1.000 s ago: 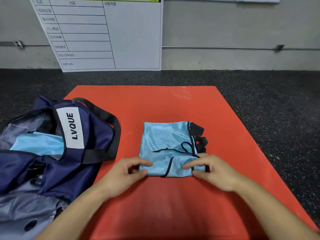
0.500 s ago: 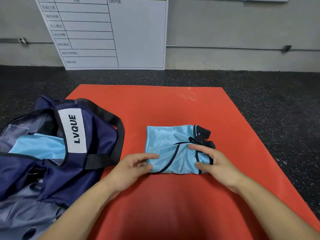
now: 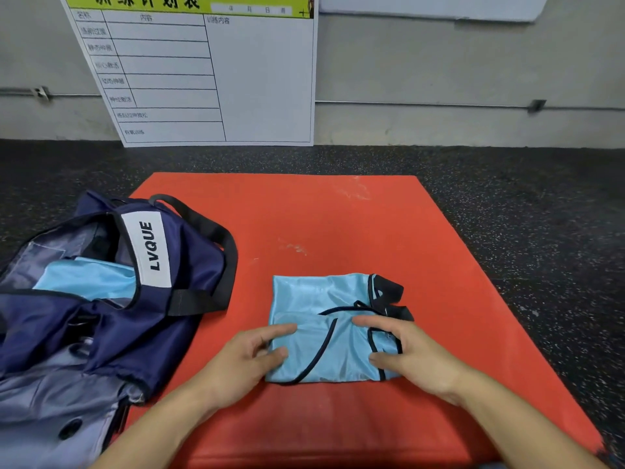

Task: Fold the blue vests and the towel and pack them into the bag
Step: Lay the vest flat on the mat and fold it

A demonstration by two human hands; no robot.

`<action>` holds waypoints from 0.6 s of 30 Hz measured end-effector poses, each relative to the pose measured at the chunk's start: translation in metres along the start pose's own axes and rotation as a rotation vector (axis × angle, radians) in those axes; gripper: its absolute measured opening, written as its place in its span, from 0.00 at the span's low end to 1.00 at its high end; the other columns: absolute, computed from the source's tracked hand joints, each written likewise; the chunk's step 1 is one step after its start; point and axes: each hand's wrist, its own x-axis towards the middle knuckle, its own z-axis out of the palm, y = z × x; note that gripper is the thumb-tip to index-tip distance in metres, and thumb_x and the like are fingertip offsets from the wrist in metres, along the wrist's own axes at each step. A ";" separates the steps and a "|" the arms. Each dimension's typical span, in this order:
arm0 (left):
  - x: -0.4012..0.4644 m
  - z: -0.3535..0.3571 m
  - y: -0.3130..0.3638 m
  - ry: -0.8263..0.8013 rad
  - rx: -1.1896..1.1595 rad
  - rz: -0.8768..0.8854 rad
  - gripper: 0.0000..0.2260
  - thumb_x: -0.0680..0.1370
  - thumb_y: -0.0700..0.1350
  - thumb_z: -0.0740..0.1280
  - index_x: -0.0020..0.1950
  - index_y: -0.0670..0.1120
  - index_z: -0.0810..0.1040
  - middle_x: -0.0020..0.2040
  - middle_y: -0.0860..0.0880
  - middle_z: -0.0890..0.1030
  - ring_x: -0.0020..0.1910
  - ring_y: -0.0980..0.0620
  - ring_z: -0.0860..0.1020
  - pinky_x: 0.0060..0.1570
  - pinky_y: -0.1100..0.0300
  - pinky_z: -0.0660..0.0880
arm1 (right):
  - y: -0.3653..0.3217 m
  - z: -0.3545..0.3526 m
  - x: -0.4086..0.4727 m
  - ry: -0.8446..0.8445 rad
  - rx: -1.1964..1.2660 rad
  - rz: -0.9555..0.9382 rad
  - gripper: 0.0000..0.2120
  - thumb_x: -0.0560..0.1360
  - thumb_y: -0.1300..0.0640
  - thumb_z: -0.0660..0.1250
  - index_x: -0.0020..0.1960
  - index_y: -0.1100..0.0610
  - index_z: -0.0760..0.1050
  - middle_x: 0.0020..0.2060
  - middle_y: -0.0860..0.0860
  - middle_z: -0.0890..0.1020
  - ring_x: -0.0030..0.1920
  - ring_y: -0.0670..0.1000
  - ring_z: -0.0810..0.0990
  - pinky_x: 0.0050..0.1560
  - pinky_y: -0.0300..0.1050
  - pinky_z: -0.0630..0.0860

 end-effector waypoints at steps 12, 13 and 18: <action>0.004 0.006 0.015 0.074 -0.018 0.020 0.18 0.81 0.40 0.69 0.67 0.58 0.78 0.30 0.53 0.63 0.31 0.50 0.60 0.31 0.58 0.58 | -0.029 -0.013 0.000 0.115 -0.139 -0.030 0.31 0.72 0.66 0.69 0.69 0.40 0.75 0.68 0.34 0.75 0.67 0.35 0.74 0.69 0.37 0.70; 0.009 0.005 0.016 0.077 -0.019 0.024 0.18 0.81 0.41 0.69 0.67 0.59 0.78 0.30 0.52 0.63 0.32 0.48 0.60 0.32 0.56 0.58 | -0.031 -0.014 0.005 0.127 -0.163 -0.029 0.31 0.72 0.66 0.69 0.70 0.40 0.75 0.68 0.34 0.75 0.66 0.39 0.76 0.70 0.43 0.72; 0.034 0.004 0.016 0.120 -0.004 0.006 0.19 0.81 0.41 0.68 0.68 0.60 0.76 0.29 0.49 0.65 0.31 0.49 0.62 0.35 0.56 0.62 | -0.034 -0.017 0.030 0.166 -0.180 -0.009 0.32 0.73 0.66 0.68 0.72 0.41 0.73 0.67 0.37 0.76 0.63 0.55 0.80 0.63 0.50 0.76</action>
